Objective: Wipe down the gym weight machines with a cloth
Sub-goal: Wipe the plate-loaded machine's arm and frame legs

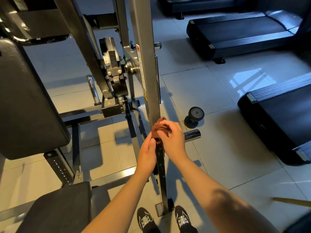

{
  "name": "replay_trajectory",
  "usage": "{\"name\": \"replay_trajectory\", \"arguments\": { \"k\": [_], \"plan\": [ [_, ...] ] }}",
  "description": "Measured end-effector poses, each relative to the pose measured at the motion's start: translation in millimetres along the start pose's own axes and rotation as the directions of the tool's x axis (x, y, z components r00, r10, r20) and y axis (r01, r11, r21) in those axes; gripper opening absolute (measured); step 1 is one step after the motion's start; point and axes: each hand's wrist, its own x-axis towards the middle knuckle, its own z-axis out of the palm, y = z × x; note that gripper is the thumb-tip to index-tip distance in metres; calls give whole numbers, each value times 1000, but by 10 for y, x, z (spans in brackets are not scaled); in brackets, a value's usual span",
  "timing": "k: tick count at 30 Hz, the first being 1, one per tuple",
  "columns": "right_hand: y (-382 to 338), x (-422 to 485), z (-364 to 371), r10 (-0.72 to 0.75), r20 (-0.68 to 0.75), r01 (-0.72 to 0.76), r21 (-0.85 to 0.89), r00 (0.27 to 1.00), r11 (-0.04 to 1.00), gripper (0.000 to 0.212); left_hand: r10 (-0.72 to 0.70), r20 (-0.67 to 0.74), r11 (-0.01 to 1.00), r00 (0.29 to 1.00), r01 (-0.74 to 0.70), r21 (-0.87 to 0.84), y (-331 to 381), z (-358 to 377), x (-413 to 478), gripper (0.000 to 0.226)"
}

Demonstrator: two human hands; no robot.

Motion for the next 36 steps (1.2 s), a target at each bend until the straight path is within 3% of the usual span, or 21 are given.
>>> {"name": "replay_trajectory", "arguments": {
  "k": [5,11,15,22,25,29,36],
  "plan": [
    [27,136,-14,-103,81,106,-33,991,994,28,13,-71,1000,997,-13,2,-22,141,1,33],
    [633,-5,-35,-16,186,30,-73,983,997,32,-40,-137,999,990,42,7,-522,331,-55,32],
    [581,118,-147,-9,250,14,-18,968,1000,33,-48,-246,999,968,48,-5,-583,495,-39,39],
    [169,465,-190,-146,208,108,186,967,977,32,75,-371,997,926,-75,13,-151,619,149,38],
    [392,407,-204,-44,278,-7,178,960,984,29,60,-394,997,917,-37,66,-206,647,188,45],
    [526,358,-353,148,371,-168,22,917,986,33,-9,-395,999,919,26,37,-130,690,165,49],
    [-255,654,-450,-55,317,-24,241,947,970,31,60,-382,998,922,-49,38,61,686,199,41]
  ]
}}
